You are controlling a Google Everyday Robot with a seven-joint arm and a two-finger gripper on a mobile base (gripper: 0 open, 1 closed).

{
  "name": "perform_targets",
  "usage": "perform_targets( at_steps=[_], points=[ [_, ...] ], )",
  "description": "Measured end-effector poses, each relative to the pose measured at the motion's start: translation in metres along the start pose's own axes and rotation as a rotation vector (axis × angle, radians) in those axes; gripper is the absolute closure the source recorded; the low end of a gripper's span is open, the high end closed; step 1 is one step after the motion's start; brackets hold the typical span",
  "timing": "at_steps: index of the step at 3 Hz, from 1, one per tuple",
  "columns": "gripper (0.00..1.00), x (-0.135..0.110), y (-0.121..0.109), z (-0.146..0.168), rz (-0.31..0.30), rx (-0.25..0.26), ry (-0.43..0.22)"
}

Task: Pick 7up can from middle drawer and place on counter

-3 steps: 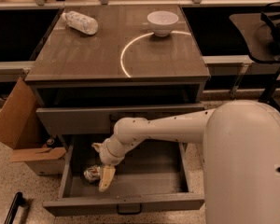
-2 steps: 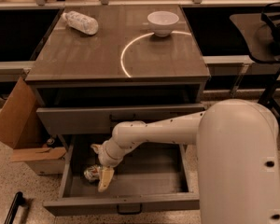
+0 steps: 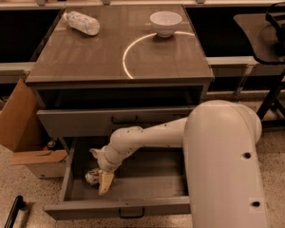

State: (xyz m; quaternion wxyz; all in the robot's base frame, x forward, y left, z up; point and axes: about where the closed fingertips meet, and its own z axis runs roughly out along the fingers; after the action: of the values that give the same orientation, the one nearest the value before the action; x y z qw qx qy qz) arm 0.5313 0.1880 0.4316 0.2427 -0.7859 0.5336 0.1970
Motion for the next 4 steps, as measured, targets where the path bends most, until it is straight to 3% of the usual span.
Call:
perform_targets(
  at_steps=[3,4],
  points=[
    [0.00,0.024,0.009,0.038,-0.015,-0.028,0.088],
    [0.18,0.030,0.012,0.046,-0.008,-0.040,0.110]
  ],
)
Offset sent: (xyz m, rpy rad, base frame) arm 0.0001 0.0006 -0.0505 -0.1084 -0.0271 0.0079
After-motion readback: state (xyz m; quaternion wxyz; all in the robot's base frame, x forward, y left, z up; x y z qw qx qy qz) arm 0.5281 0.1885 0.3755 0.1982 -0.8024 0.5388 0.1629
